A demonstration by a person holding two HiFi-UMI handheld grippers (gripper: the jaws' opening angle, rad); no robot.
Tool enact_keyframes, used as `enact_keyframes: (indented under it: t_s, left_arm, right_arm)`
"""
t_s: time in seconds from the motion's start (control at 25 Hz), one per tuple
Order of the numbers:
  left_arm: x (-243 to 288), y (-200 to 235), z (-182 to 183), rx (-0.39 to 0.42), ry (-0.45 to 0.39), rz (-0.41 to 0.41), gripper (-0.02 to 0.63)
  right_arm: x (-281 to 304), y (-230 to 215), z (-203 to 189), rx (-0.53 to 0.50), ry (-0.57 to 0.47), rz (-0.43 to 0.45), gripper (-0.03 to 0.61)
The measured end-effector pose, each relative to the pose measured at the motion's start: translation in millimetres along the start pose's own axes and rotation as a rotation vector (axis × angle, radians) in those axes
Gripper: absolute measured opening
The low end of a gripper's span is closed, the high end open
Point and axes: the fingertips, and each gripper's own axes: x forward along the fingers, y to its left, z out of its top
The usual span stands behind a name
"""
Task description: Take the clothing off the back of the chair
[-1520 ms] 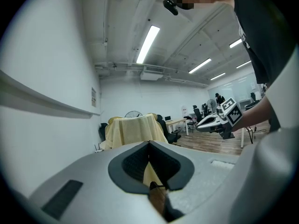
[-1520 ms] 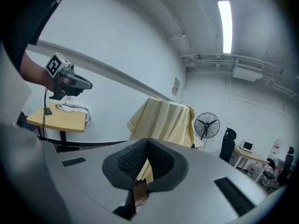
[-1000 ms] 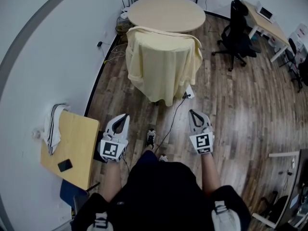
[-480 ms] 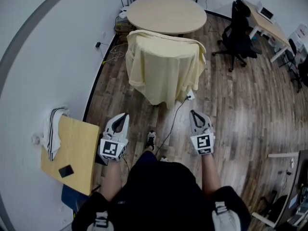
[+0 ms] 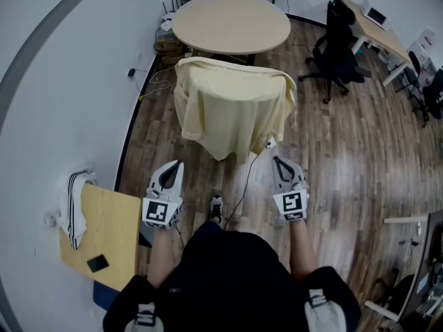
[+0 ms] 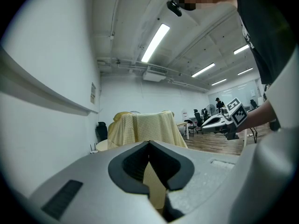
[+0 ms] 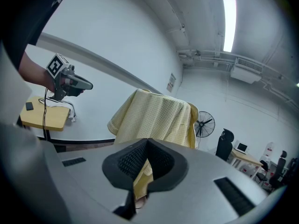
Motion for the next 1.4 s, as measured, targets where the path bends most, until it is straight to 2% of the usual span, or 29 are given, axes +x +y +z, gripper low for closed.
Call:
enact_keyframes:
  t_s: [0.16,0.68,1.4]
  left_arm:
    - [20.4,15.5,0.7,-0.002,0.0,-0.015,0.0]
    - [86.2,51.5,9.2,0.012,-0.008,-0.101,0.0]
    - [133.6,92.2,14.4,0.034,-0.037,-0.189,0.0]
  right_arm:
    - [20.2,-7.2,8.2,-0.02,-0.014,-0.008,-0.006]
    - [56.3,-35.6,4.9,0.024,0.044,-0.096,-0.006]
    - [80.6,-46.7,12.6,0.059,0.066,-0.213,-0.006]
